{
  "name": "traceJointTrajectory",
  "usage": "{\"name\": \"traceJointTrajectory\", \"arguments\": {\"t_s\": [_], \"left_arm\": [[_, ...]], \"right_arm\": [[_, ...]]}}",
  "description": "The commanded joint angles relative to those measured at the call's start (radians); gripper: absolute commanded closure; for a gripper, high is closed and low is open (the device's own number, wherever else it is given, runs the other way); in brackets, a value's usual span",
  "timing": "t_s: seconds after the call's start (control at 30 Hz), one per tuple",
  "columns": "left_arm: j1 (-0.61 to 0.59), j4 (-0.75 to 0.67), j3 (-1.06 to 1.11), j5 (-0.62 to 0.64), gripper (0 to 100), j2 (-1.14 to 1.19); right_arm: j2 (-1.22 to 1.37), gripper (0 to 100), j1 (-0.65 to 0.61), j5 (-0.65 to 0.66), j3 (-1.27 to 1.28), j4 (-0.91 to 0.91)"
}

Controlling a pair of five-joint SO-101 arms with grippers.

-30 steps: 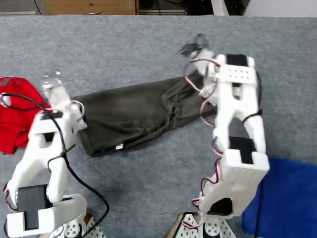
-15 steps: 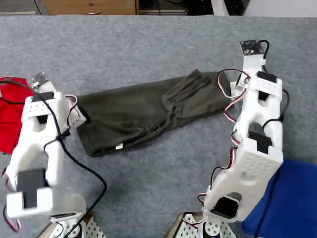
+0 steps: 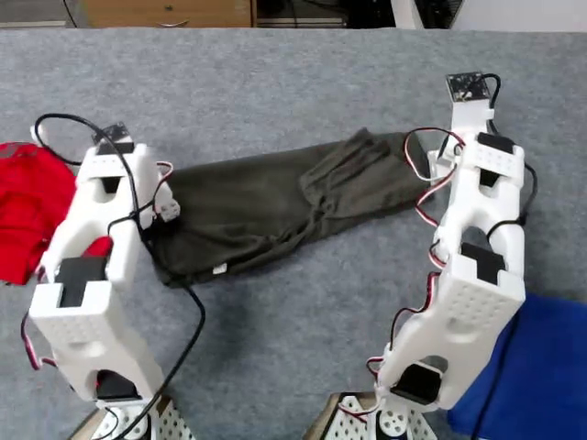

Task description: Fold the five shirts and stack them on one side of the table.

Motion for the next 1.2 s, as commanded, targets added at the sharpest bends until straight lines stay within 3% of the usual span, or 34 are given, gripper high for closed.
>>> {"name": "traceJointTrajectory", "arguments": {"t_s": [0.0,0.2,0.4,0.7,0.9,1.17], "left_arm": [[0.006,0.025,-0.018,0.0,96,0.035],[-0.002,0.035,-0.032,0.006,98,0.041],[-0.103,0.052,-0.104,-0.008,98,0.03],[-0.189,0.328,-0.506,-0.075,98,0.033],[-0.018,0.474,-0.793,-0.072,98,0.039],[0.321,0.482,-0.965,0.025,98,0.041]], "right_arm": [[-0.002,99.1,0.035,-0.015,-0.065,-0.02],[-0.002,99.1,0.05,-0.015,-0.07,-0.041],[-0.002,99.0,0.096,-0.071,-0.07,-0.069],[-0.002,98.9,0.114,-0.094,-0.07,-0.103],[-0.001,98.9,0.116,-0.094,-0.071,-0.104],[0.001,98.9,0.124,-0.095,-0.068,-0.124]]}}
